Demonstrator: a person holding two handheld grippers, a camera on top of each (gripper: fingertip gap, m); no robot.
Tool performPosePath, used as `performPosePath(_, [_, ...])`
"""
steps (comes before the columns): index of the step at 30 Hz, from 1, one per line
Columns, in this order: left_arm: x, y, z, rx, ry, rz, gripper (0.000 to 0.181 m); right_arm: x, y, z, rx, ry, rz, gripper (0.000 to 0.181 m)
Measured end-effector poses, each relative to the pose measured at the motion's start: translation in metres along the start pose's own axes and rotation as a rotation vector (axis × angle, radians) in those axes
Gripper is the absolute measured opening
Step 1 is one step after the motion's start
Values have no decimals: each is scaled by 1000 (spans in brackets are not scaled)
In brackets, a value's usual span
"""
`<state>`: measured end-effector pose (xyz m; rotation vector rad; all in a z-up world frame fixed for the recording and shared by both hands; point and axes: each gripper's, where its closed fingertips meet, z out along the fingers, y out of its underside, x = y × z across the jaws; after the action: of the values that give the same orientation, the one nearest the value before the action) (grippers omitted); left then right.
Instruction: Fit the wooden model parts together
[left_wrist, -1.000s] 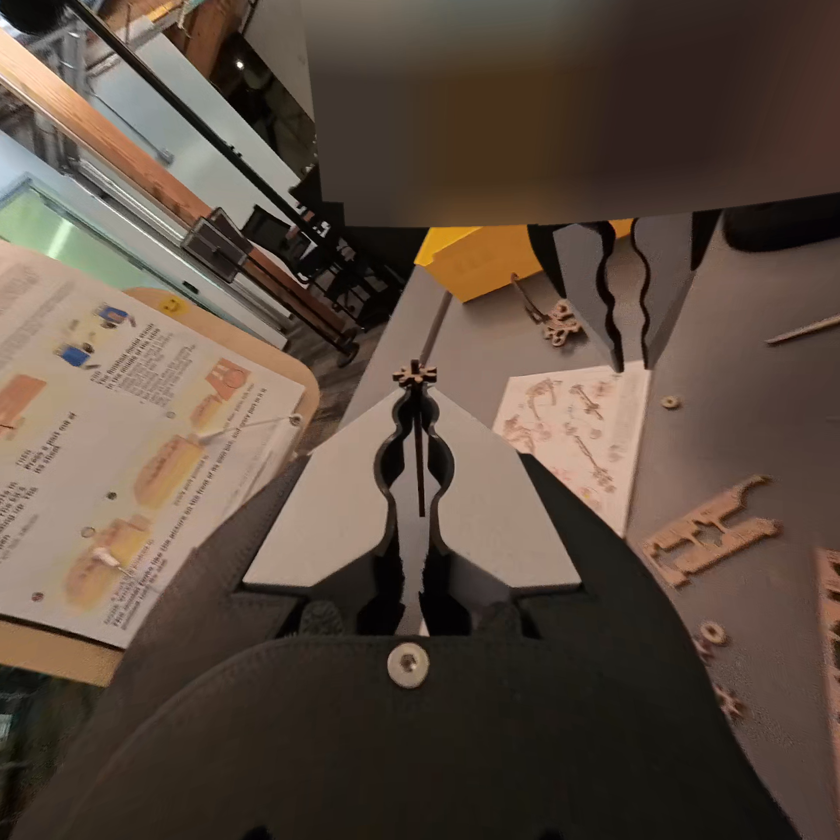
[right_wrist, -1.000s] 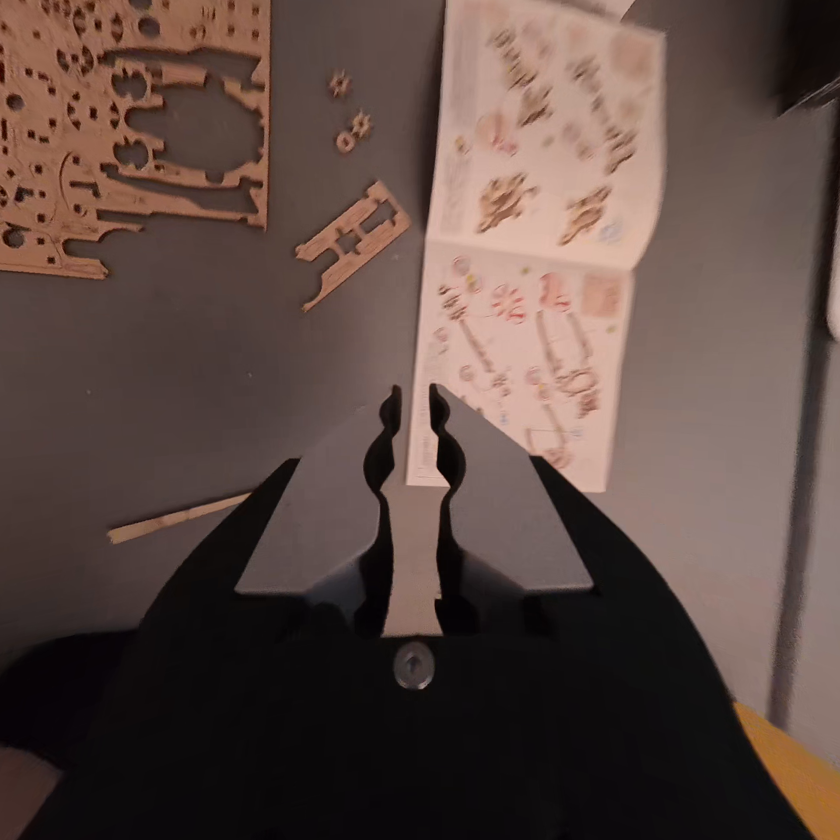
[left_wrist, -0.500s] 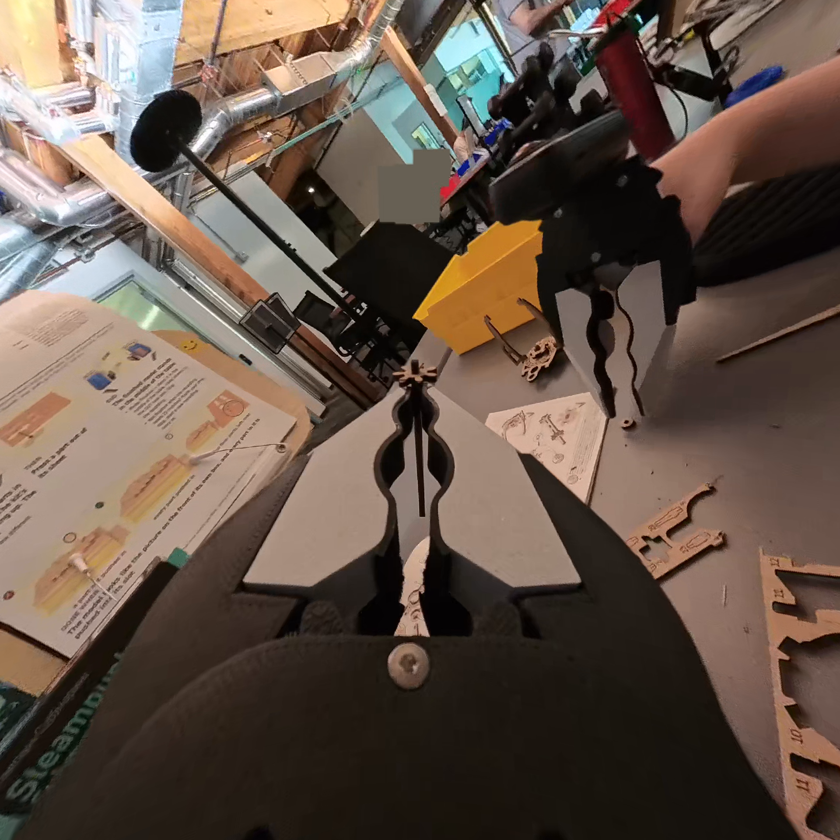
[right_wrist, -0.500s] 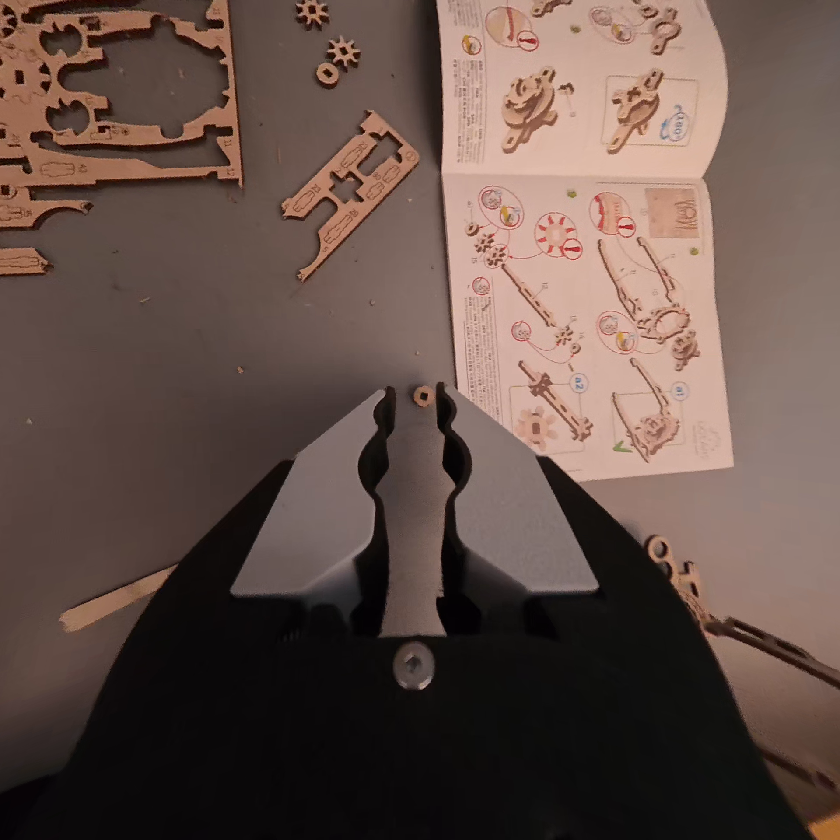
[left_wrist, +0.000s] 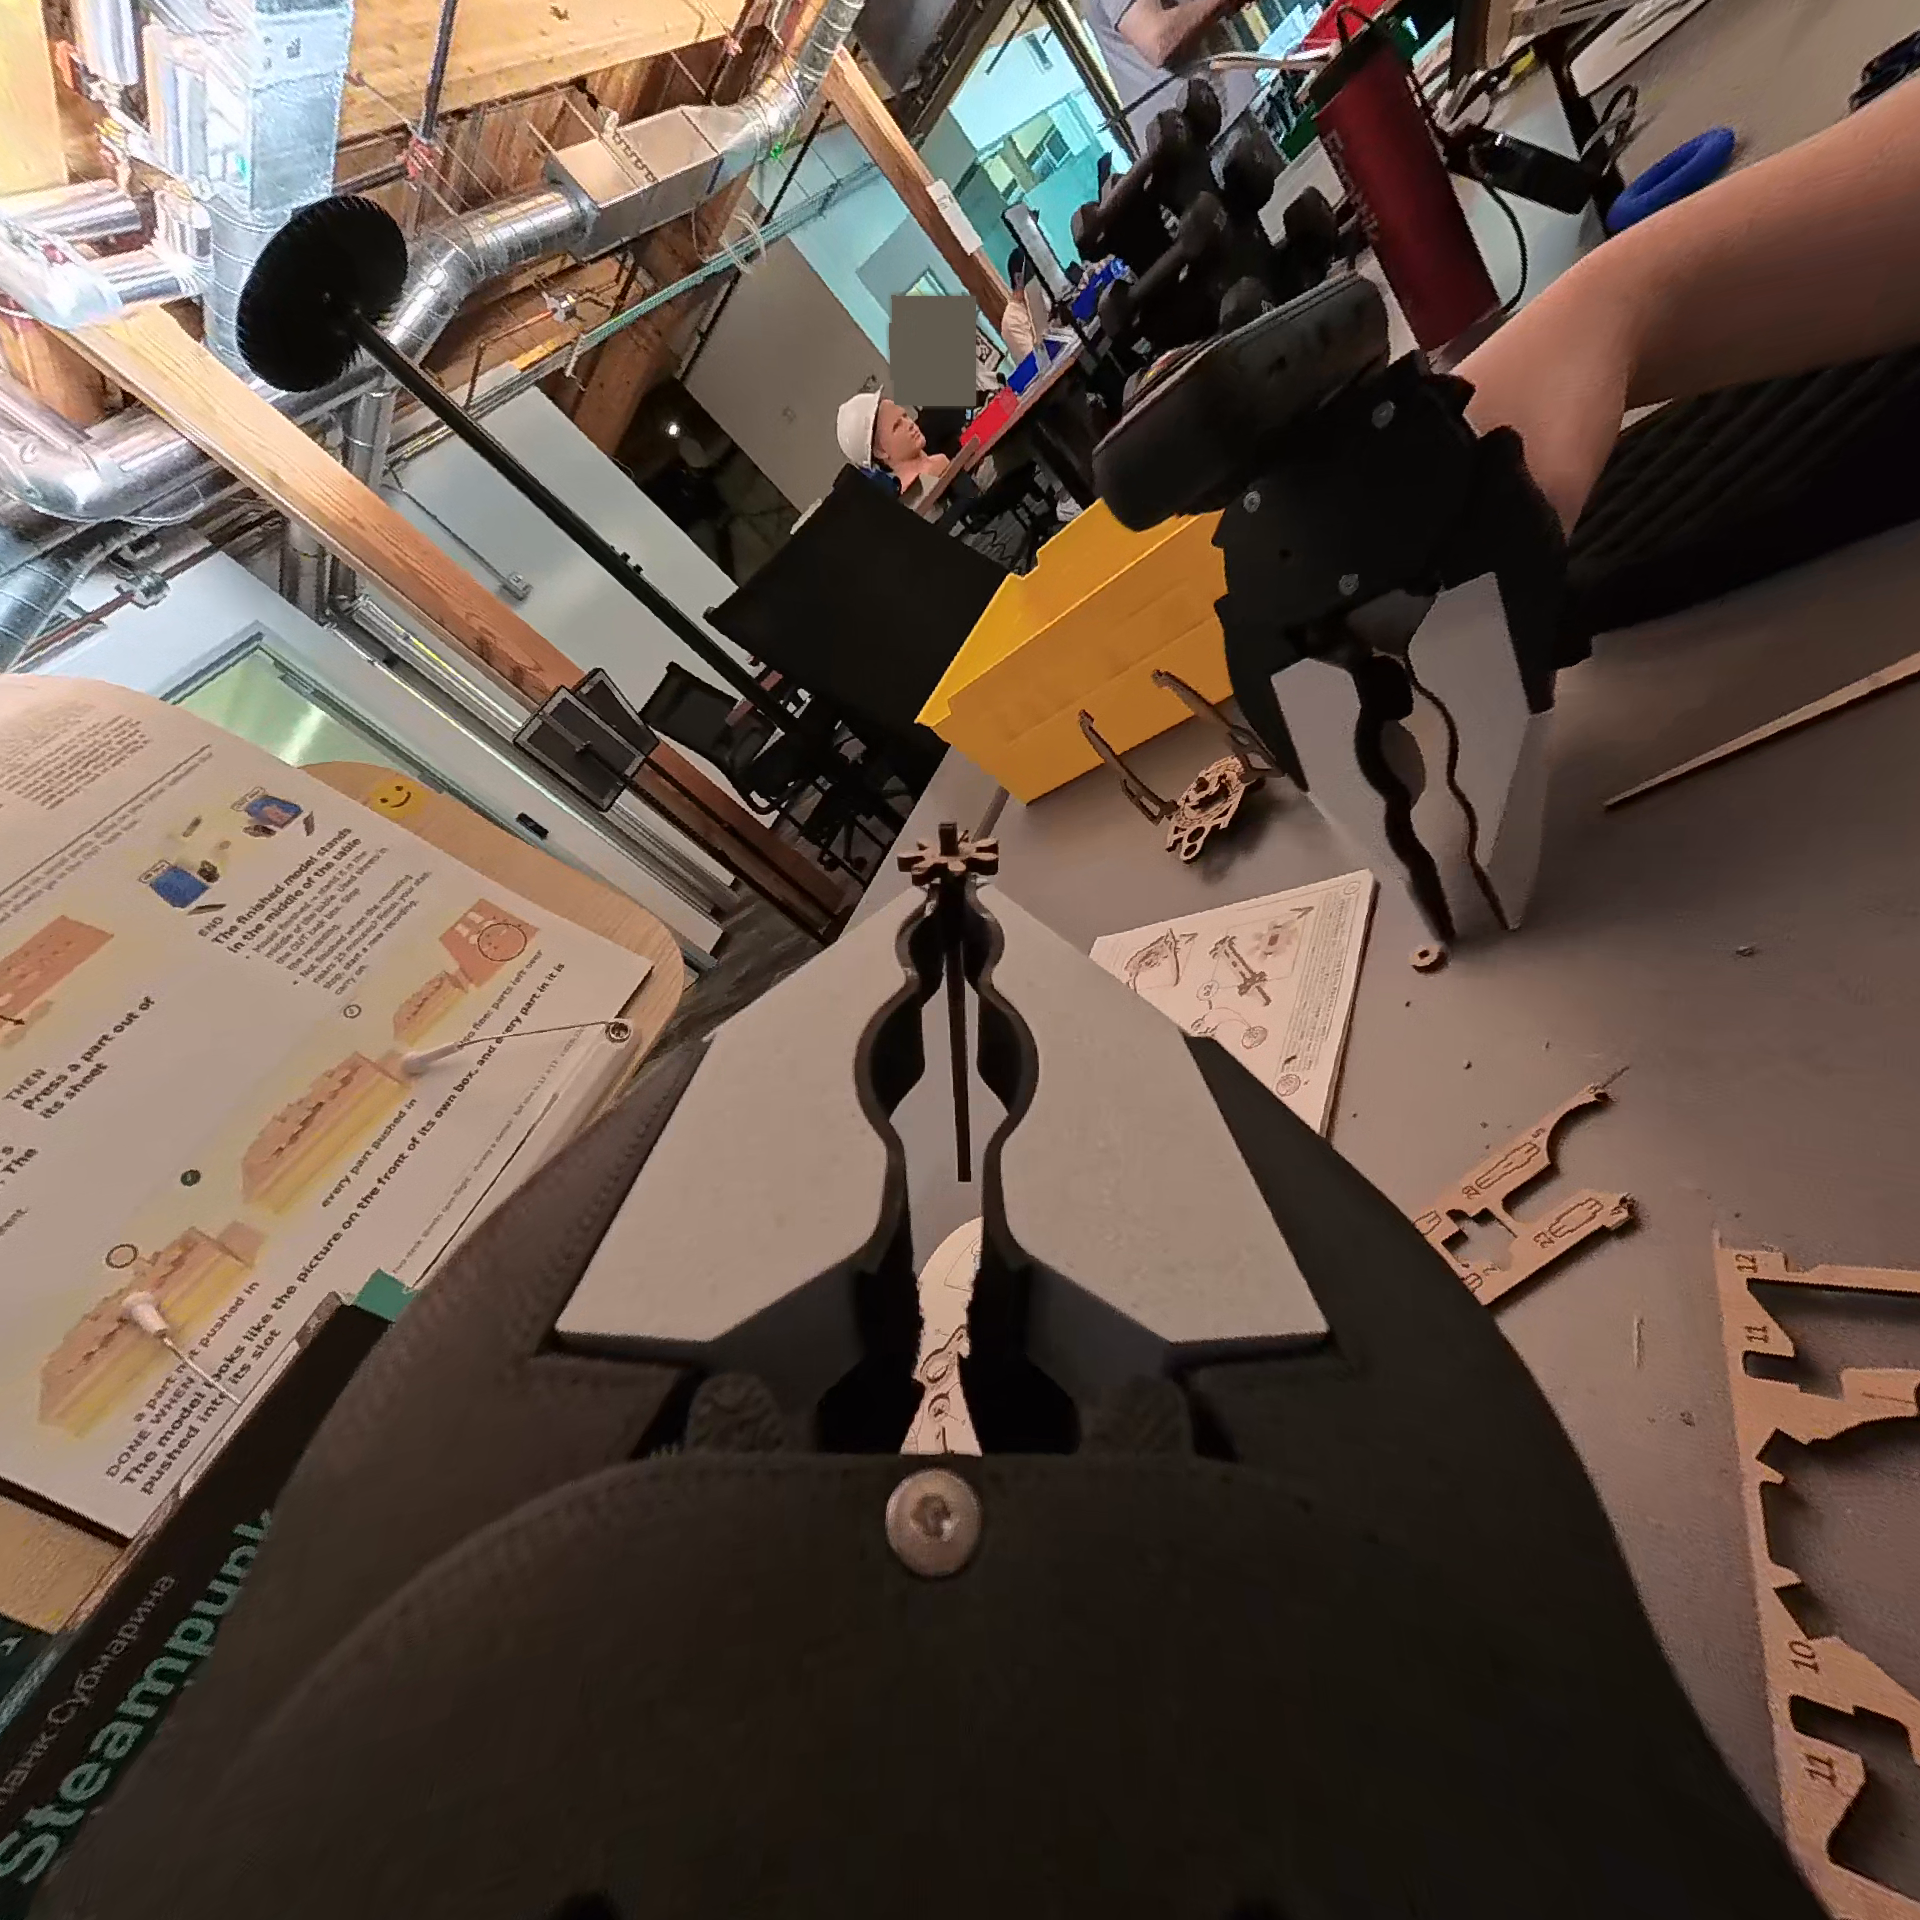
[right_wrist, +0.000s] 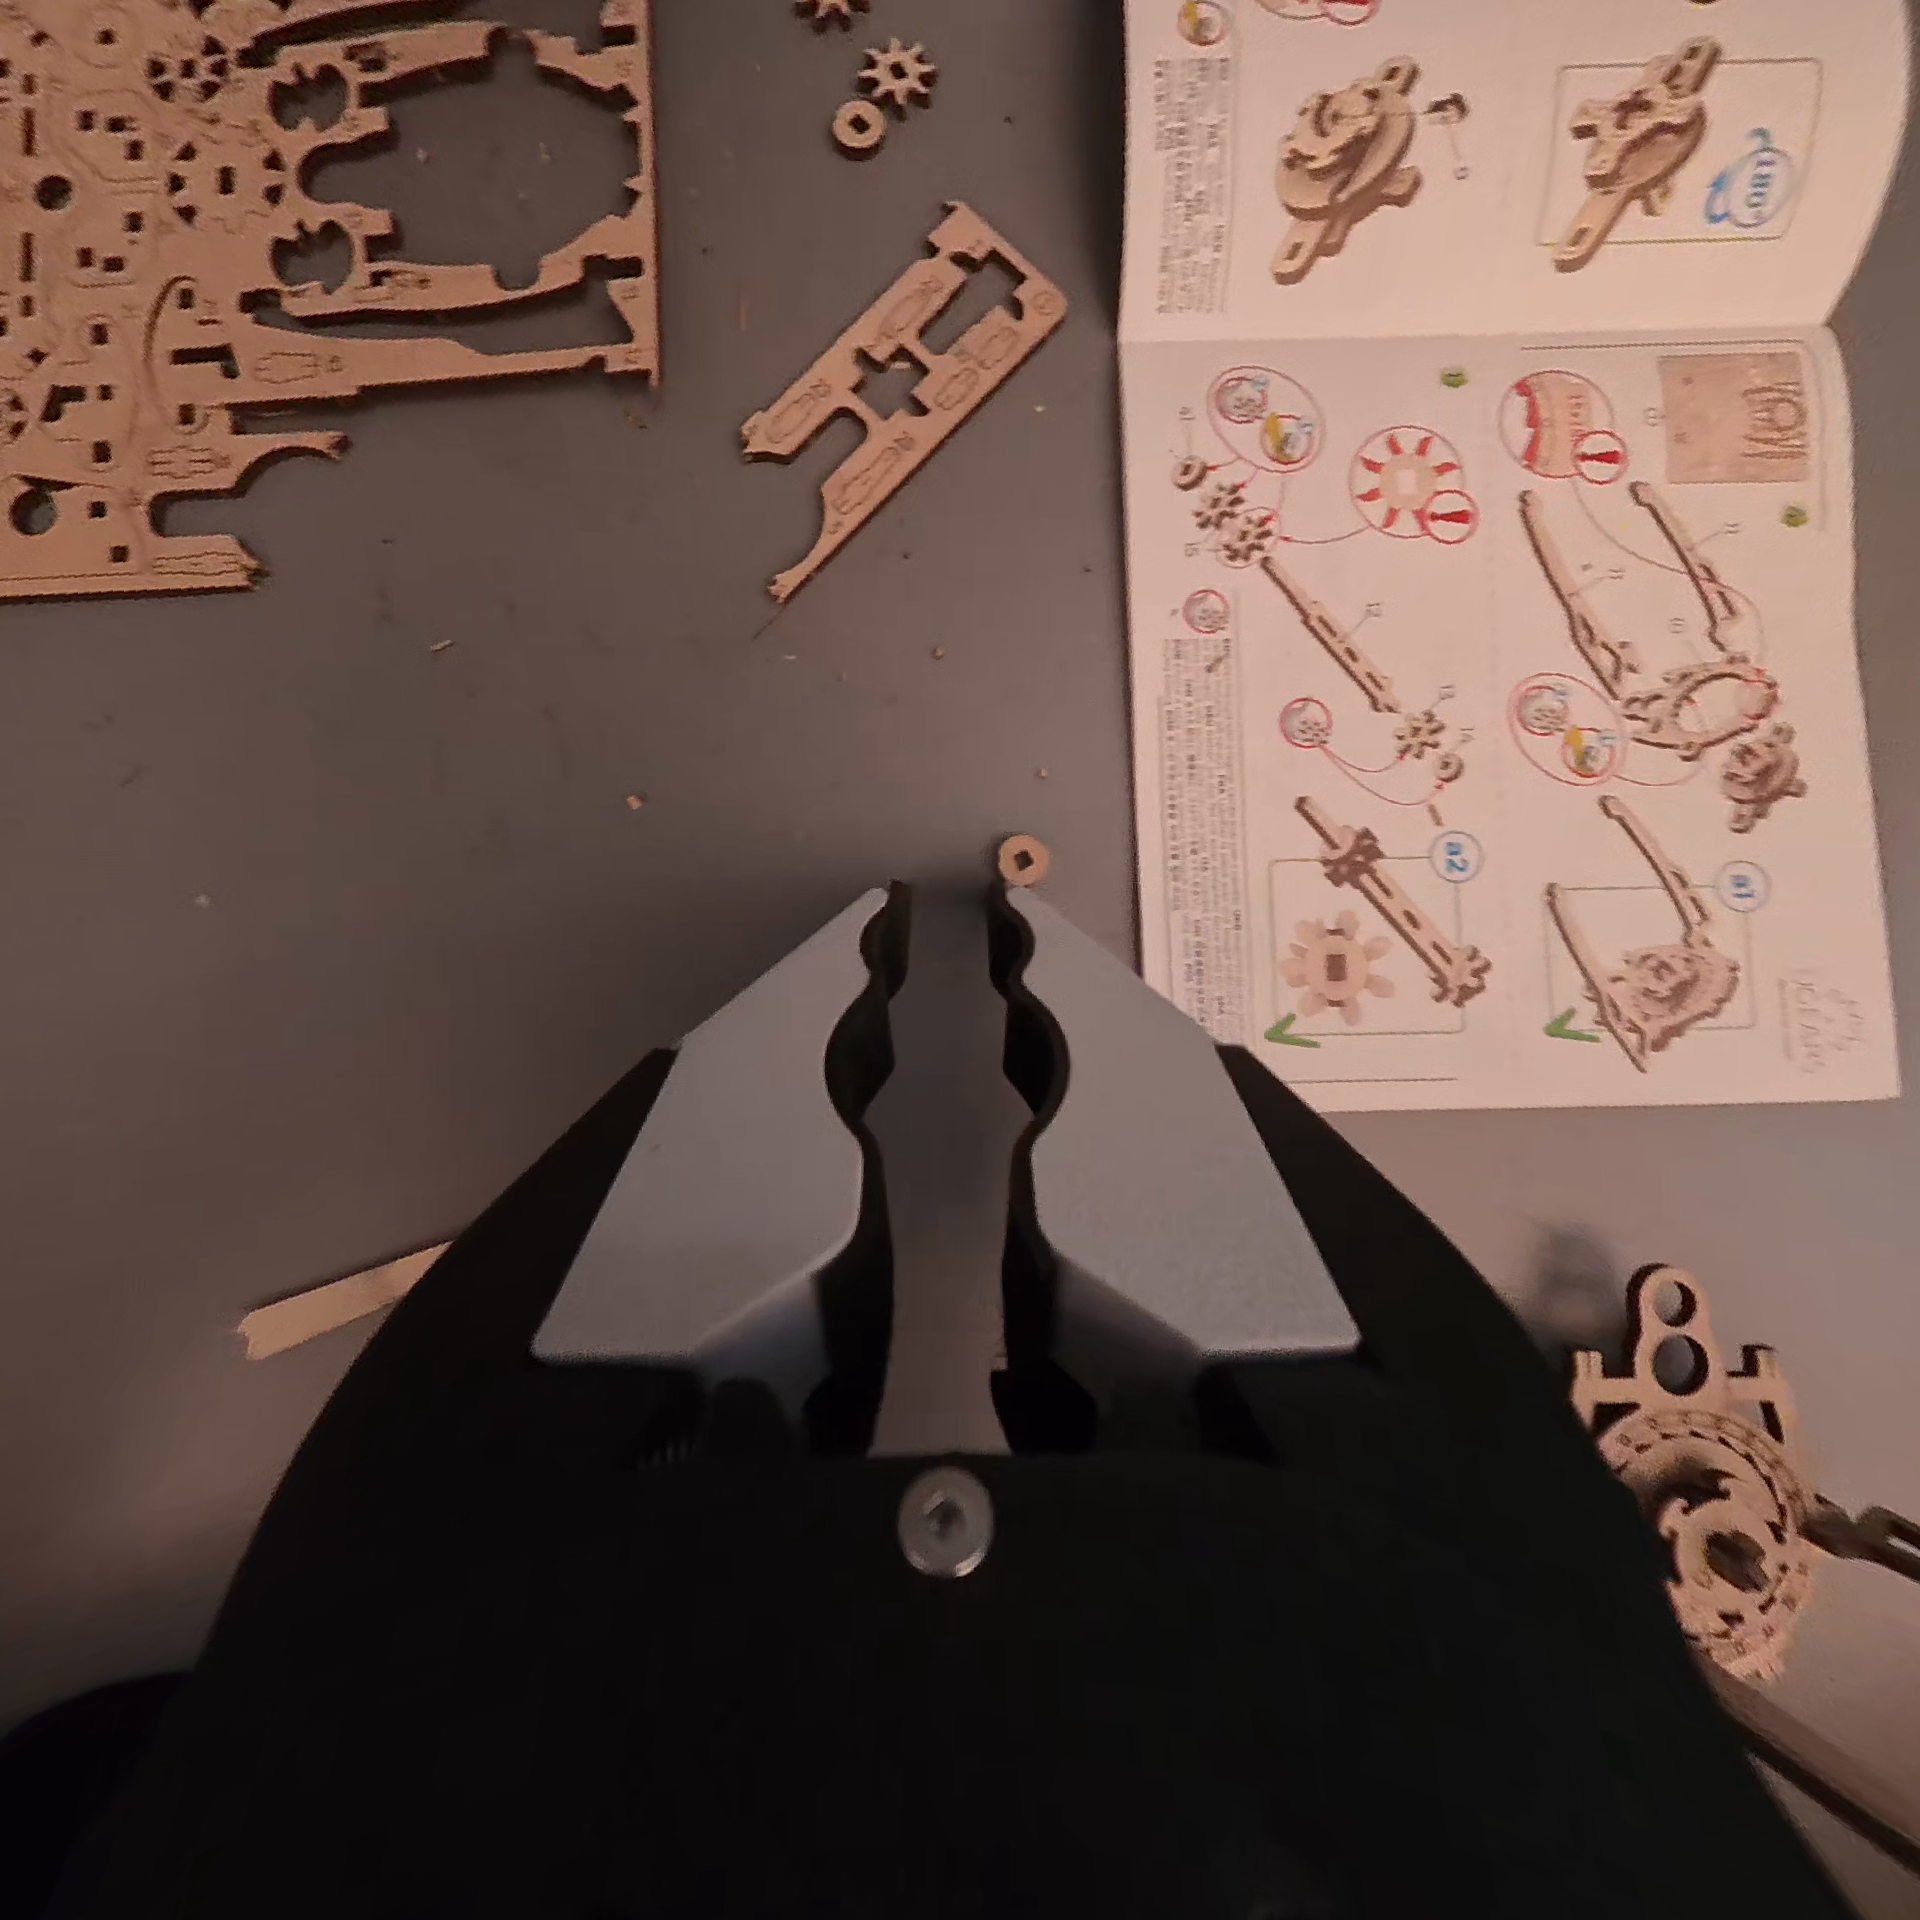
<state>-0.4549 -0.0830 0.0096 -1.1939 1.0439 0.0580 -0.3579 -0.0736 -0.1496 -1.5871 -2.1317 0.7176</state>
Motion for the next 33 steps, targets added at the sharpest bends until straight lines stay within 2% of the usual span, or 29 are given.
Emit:
performPosePath(8, [-1, 4, 0, -13, 3, -5, 0, 13, -4, -1, 57, 53, -16, 18])
performPosePath(17, [-3, 10, 1, -31, -3, 9, 0, 9, -4, 2, 81, 0, -16, 15])
performPosePath(33, [-4, 20, 1, -67, -6, 21, 0, 2, -3, 2, 78, -8, -33, 16])
